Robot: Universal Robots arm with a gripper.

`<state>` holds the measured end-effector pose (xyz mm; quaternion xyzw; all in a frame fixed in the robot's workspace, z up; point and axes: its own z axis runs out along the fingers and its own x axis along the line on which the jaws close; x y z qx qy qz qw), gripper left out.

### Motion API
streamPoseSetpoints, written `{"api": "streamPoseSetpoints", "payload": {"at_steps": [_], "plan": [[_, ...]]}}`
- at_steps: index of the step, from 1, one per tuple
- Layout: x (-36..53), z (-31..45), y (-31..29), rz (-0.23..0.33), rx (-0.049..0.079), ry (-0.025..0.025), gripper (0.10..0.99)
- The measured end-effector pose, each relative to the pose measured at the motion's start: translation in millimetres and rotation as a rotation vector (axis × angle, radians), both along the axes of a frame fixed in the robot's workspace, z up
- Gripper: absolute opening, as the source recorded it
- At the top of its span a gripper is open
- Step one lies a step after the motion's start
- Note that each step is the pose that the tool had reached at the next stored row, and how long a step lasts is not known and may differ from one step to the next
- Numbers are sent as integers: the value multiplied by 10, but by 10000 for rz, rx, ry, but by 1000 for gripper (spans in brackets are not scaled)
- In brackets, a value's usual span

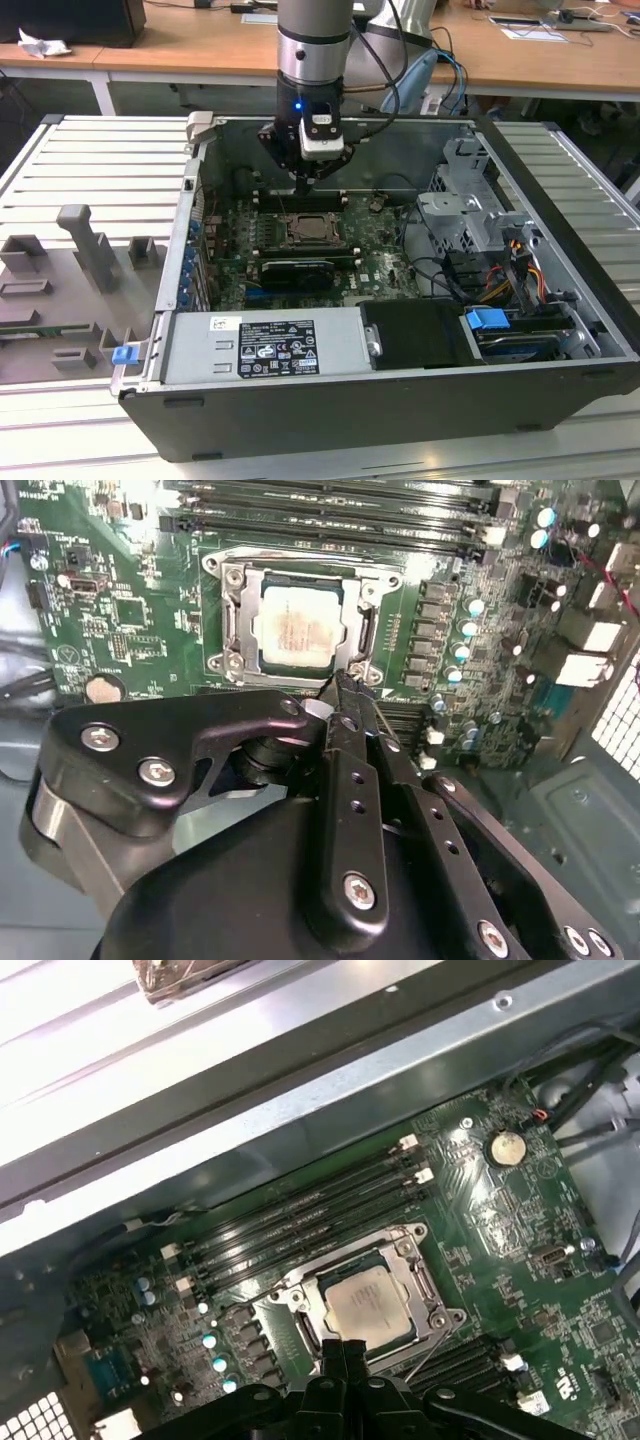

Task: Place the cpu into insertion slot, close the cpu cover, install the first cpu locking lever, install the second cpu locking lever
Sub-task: 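Install the first cpu locking lever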

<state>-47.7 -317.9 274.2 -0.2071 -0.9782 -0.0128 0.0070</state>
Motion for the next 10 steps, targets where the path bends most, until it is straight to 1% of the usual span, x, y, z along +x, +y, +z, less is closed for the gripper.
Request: {"api": "streamPoseSetpoints", "payload": {"at_steps": [2,3,6,8,9,10], "plan": [[0,-1,0,190,-5,-4,106],[-1,-1,0,391,-7,-6,106],[-1,-4,0,1764,-7,-7,106],[-1,-4,0,2173,-8,-7,106],[-1,-5,0,2496,-7,-7,106],[-1,-5,0,2646,-7,-7,106]]}}
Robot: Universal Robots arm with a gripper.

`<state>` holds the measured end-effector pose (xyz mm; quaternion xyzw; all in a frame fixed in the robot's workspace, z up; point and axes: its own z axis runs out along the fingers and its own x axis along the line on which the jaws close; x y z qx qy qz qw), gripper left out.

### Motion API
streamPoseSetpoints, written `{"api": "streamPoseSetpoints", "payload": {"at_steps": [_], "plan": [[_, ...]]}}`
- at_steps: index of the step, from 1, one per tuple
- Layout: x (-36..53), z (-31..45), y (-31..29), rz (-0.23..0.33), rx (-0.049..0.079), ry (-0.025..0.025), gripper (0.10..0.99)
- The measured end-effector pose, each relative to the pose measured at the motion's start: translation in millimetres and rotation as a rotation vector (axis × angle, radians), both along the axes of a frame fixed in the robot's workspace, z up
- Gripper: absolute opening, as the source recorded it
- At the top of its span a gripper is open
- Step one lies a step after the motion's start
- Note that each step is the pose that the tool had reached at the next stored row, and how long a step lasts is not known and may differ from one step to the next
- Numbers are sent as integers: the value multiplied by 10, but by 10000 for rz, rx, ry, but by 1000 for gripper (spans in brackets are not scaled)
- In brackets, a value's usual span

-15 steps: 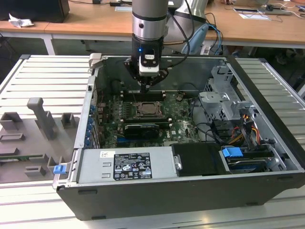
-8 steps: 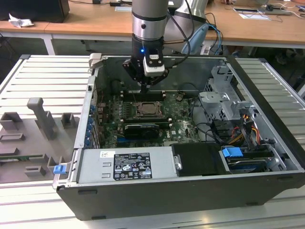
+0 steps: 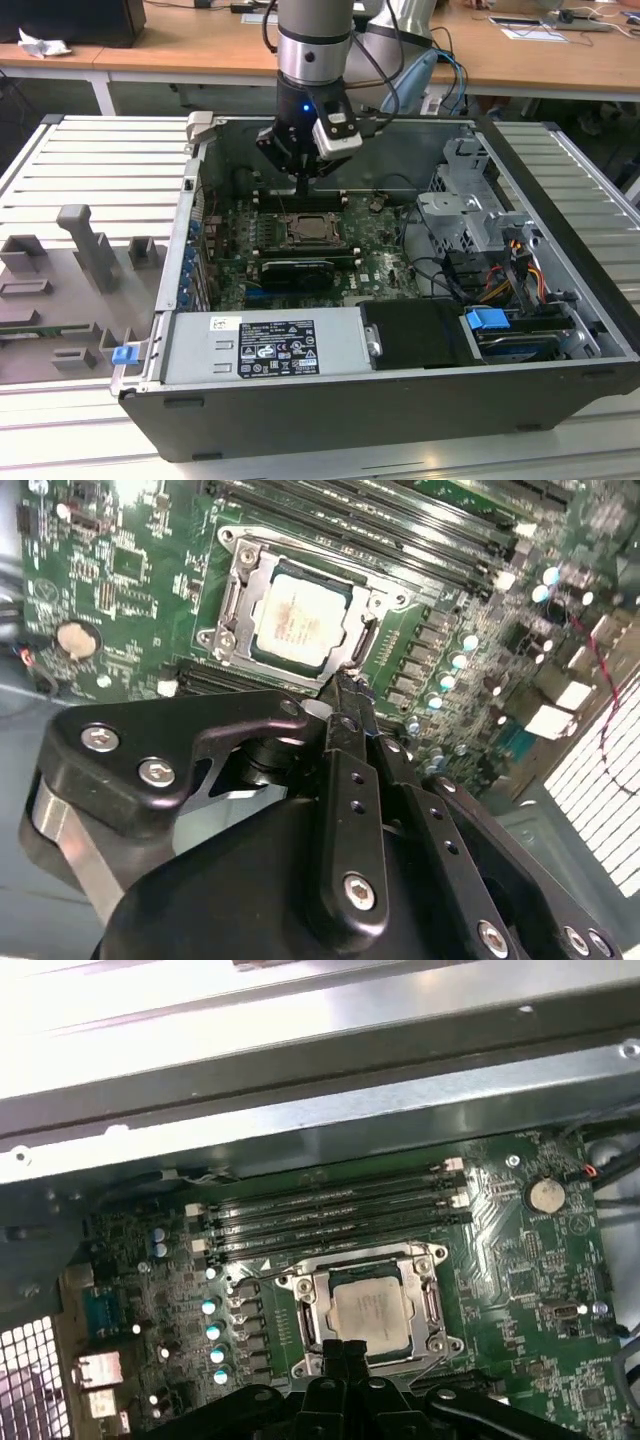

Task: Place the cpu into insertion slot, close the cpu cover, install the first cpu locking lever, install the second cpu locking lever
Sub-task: 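Install the first cpu locking lever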

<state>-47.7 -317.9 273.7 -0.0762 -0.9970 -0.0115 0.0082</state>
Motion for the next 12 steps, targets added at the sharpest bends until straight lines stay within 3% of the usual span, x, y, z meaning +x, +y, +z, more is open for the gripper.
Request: {"api": "streamPoseSetpoints", "payload": {"at_steps": [4,8,10,12], "plan": [[-1,-1,0,1071,1,-5,106],[-95,-2,0,1196,-2,-28,106],[-196,-15,1,1218,-1,-50,106],[-214,-46,0,1740,-1,-49,106]]}}
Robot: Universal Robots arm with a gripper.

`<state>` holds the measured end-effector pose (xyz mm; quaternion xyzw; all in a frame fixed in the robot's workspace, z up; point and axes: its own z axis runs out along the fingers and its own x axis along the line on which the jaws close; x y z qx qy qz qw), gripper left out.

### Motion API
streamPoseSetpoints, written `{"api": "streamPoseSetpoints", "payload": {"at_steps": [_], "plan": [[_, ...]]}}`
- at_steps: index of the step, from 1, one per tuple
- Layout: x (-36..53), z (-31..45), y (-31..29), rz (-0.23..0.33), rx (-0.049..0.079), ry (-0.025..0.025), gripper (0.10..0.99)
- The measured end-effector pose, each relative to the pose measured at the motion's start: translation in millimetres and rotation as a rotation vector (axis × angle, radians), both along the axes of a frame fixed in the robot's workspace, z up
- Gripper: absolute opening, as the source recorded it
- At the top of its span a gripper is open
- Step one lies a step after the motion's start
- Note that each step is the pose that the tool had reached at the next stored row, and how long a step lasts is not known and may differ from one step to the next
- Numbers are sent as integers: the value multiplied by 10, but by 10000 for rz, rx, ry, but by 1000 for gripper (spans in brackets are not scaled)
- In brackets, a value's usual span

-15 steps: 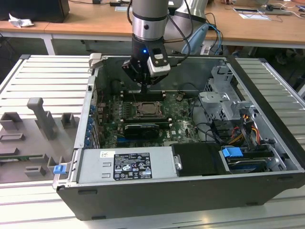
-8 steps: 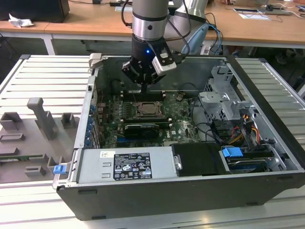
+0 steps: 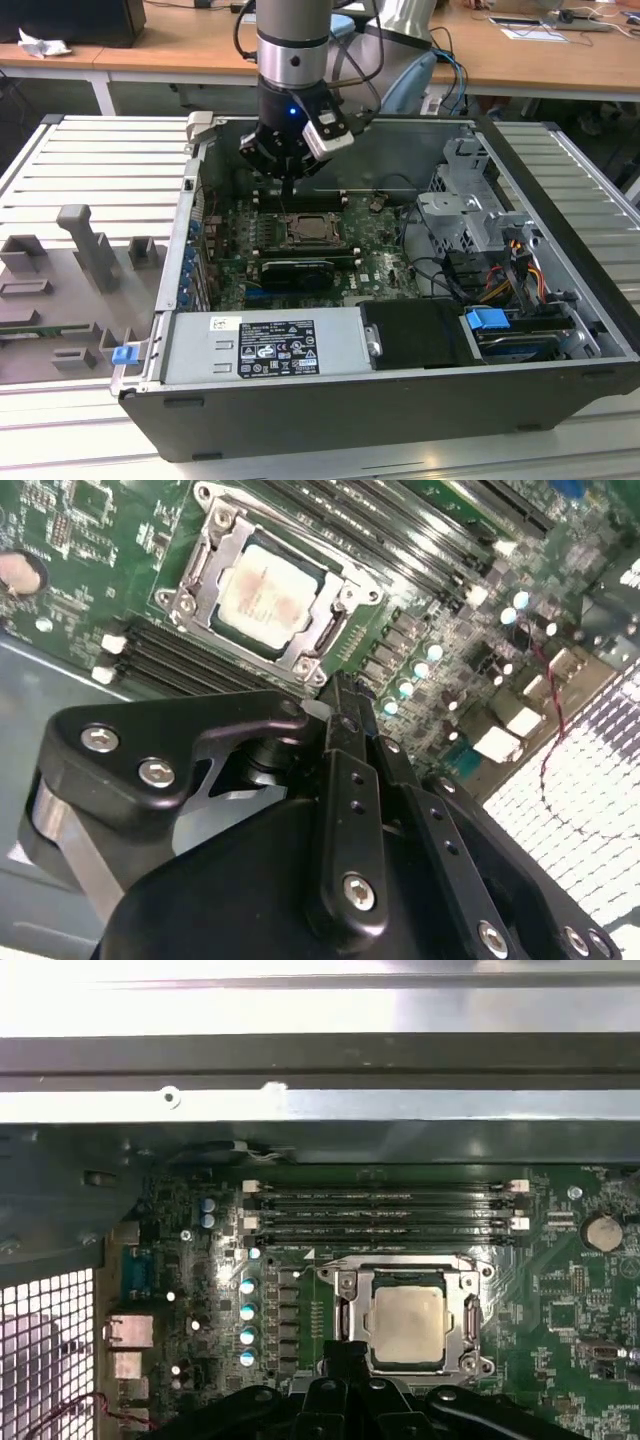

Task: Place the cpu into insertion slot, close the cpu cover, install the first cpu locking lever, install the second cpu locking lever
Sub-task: 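Install the first cpu locking lever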

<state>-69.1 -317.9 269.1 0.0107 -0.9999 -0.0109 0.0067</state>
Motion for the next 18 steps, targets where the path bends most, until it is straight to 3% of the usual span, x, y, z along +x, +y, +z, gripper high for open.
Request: {"api": "streamPoseSetpoints", "payload": {"at_steps": [1,2,5,9,18], "plan": [[-82,-16,-1,46,-2,-16,106],[-175,-30,0,44,0,-62,106],[-271,-61,19,43,-1,-90,106],[-304,-103,95,45,1,-92,106],[-338,-123,138,45,-7,-117,106]]}}
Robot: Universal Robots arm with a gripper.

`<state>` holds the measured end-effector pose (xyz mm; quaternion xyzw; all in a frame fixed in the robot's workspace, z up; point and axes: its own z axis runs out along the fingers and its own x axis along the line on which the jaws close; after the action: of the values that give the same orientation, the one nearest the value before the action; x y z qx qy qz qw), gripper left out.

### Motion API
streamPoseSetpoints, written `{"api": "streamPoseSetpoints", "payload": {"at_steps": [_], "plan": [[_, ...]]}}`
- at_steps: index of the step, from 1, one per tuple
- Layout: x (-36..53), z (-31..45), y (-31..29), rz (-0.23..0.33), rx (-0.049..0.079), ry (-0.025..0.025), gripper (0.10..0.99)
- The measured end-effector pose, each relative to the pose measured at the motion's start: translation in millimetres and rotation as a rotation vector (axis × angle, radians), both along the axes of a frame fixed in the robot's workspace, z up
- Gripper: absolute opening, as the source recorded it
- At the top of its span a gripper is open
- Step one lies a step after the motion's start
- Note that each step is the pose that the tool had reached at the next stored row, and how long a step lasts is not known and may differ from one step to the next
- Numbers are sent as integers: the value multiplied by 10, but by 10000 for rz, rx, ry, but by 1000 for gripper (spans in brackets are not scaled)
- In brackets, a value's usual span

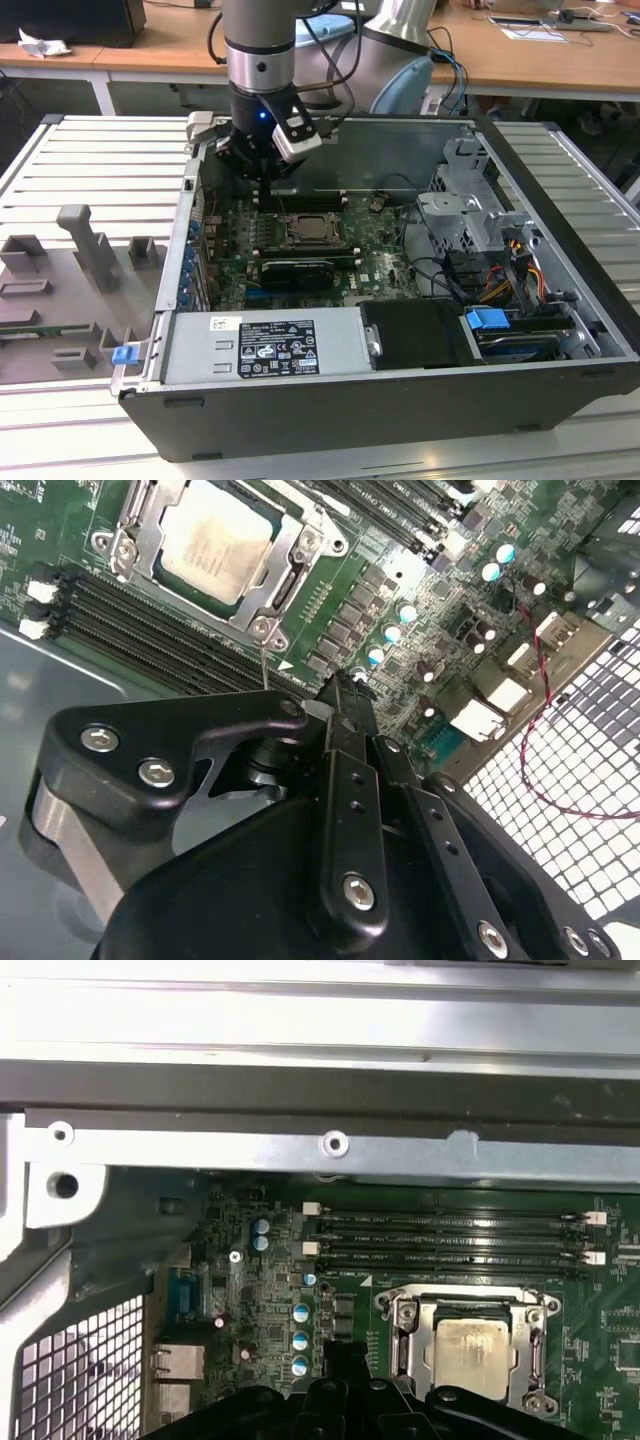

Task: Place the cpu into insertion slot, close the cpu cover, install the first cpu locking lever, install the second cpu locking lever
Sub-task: 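Install the first cpu locking lever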

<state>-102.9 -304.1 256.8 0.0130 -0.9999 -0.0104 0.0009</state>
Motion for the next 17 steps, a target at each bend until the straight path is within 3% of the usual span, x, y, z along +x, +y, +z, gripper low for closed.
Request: {"api": "streamPoseSetpoints", "payload": {"at_steps": [6,10,13,16,17], "plan": [[-7,-7,81,-1,0,-9,106],[-4,-12,98,1,-2,-8,106],[59,-16,104,-1,-4,-9,106],[199,-25,109,0,-18,-9,106],[170,-28,106,0,-19,-10,106]]}}
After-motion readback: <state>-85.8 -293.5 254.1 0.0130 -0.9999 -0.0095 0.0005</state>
